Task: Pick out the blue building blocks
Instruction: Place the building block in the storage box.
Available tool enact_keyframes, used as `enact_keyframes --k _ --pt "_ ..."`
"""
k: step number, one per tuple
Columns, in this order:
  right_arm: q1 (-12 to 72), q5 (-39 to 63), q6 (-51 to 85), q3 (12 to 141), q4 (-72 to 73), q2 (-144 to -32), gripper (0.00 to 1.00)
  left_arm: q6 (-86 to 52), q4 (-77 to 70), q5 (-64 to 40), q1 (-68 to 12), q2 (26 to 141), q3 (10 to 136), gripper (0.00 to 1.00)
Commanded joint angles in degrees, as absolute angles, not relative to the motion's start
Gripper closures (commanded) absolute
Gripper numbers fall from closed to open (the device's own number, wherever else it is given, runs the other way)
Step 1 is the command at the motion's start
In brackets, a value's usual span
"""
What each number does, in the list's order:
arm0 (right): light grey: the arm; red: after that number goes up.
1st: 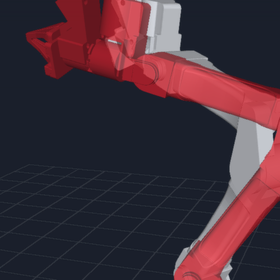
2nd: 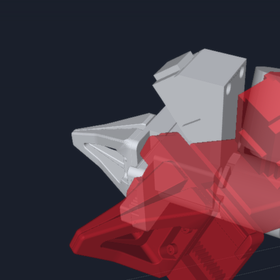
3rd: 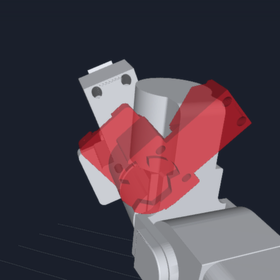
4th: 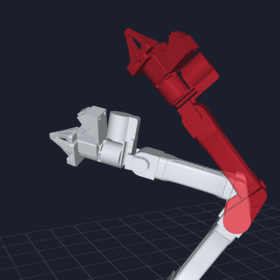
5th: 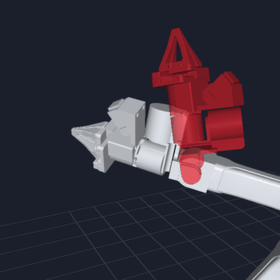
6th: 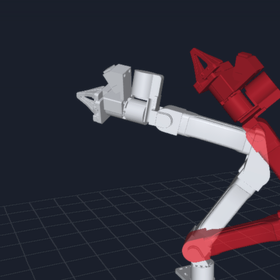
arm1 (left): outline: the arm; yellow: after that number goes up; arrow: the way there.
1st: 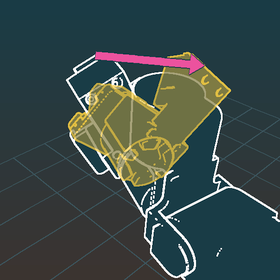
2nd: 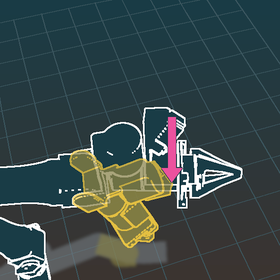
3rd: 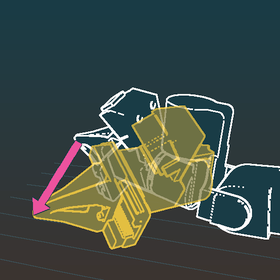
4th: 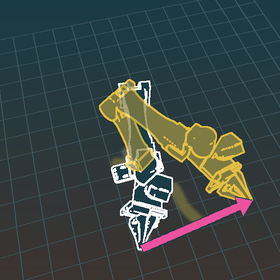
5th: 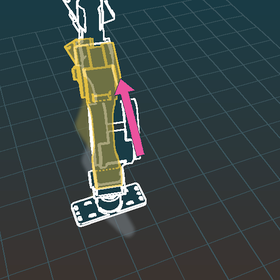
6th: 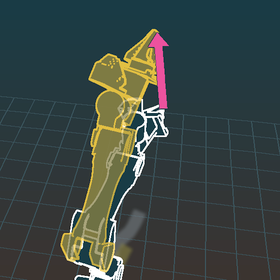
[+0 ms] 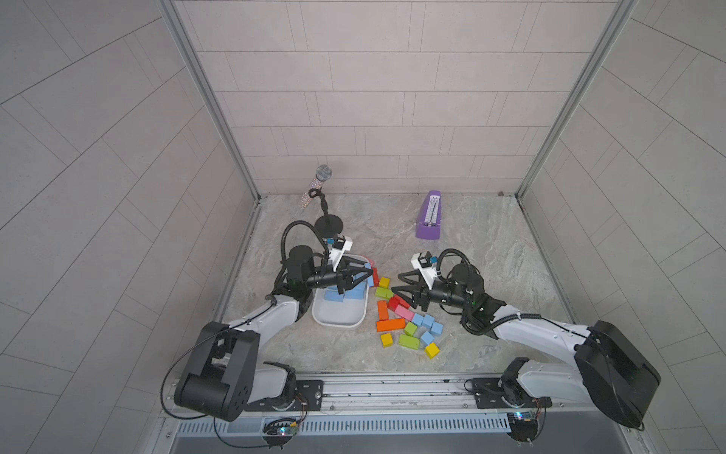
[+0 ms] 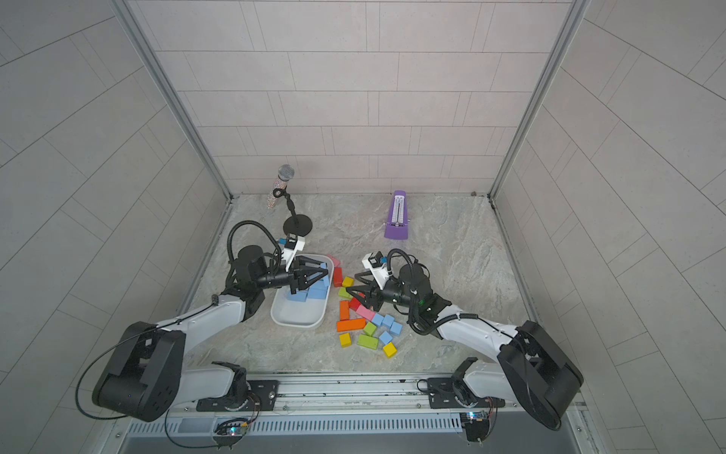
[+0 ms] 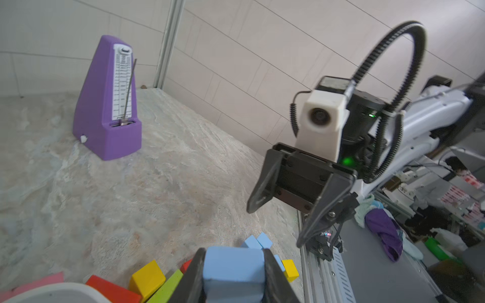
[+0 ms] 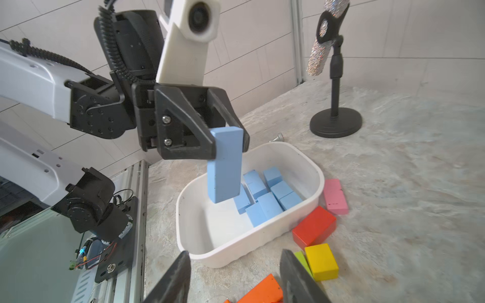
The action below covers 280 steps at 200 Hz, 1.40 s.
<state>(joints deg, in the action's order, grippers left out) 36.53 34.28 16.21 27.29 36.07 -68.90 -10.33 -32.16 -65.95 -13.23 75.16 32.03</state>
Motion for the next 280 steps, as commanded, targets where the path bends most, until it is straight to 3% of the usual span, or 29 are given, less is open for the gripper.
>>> enact_keyframes --k 1,26,58,122,176,280 --pt "36.56 29.81 13.05 25.75 32.64 -65.36 0.44 13.19 0.73 -61.66 -12.67 75.49 39.02 0.77" --pt "36.56 28.27 10.22 24.44 28.68 -61.93 0.44 34.00 23.35 -54.45 -12.74 76.36 46.72 0.77" --pt "36.47 26.91 6.90 24.39 22.26 -57.60 0.44 50.61 39.78 -40.24 -13.32 77.25 54.70 0.77" --pt "36.48 24.26 4.33 20.93 20.57 -52.58 0.43 73.96 54.29 -12.11 -22.07 82.17 60.23 0.74" --pt "36.47 24.59 3.43 20.61 19.25 -52.23 0.43 73.71 53.73 -1.95 -27.64 89.47 62.43 0.74" --pt "36.50 24.74 2.99 20.12 18.90 -51.33 0.43 72.52 52.14 -3.78 -28.64 93.31 64.84 0.65"
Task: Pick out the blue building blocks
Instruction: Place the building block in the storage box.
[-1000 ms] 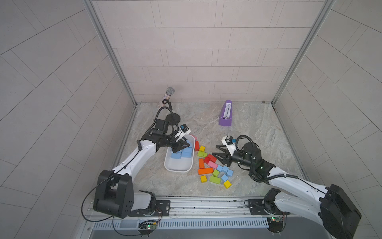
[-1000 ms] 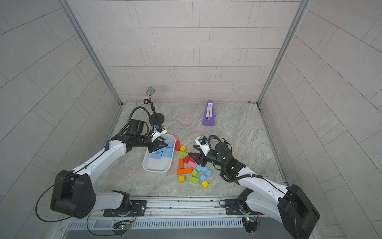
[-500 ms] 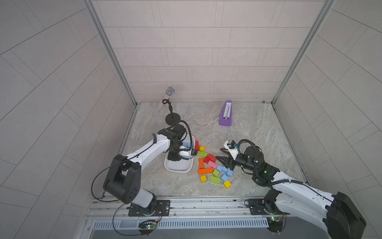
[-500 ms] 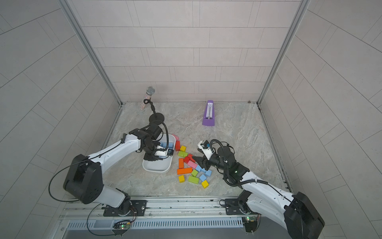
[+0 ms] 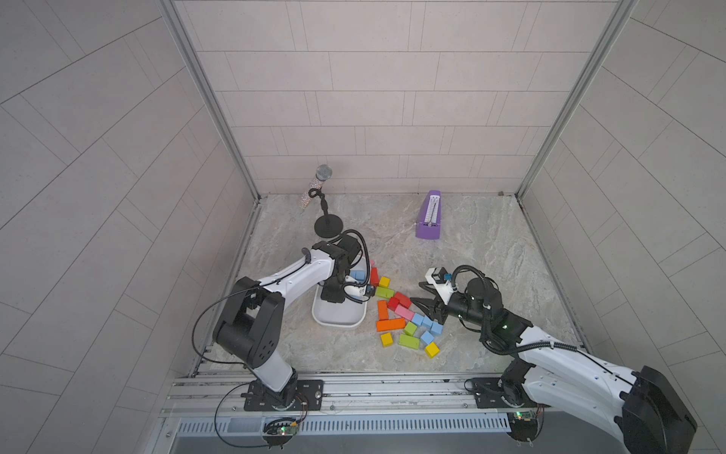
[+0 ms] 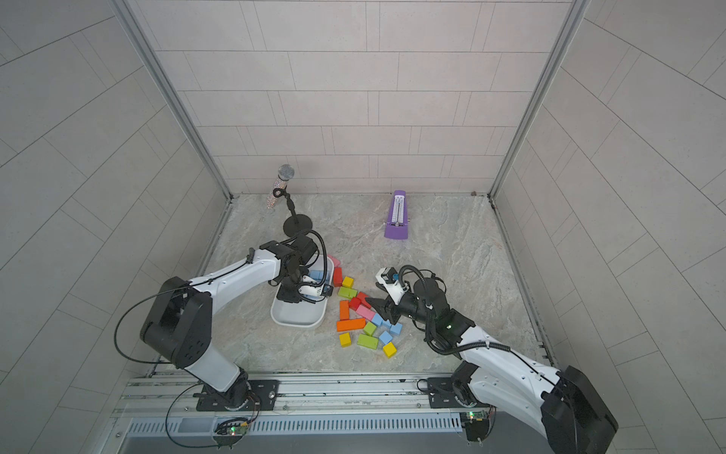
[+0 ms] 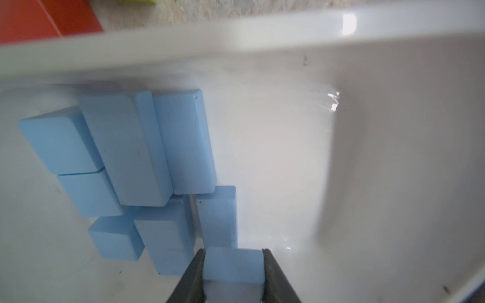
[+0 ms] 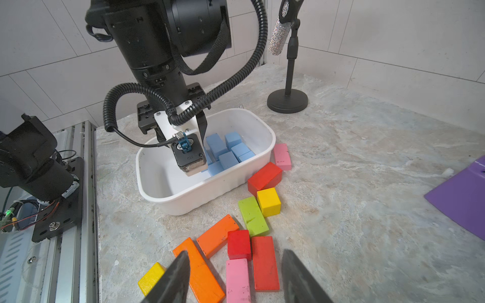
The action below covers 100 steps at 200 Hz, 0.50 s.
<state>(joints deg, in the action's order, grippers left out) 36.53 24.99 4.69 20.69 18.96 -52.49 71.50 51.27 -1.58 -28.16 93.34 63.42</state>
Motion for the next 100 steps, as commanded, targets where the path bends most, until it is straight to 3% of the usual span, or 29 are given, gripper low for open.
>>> enact_keyframes --k 1,46,100 --pt "36.49 24.72 2.99 20.12 18.85 -51.33 0.43 72.52 52.17 -3.82 -28.60 93.32 64.85 0.65" --pt "36.48 24.36 2.64 20.14 18.28 -50.56 0.42 72.08 51.29 -3.84 -28.56 93.78 64.78 0.47" --pt "36.48 23.21 3.22 20.56 15.71 -49.45 0.42 69.87 50.98 -5.05 -28.57 92.02 65.22 0.44"
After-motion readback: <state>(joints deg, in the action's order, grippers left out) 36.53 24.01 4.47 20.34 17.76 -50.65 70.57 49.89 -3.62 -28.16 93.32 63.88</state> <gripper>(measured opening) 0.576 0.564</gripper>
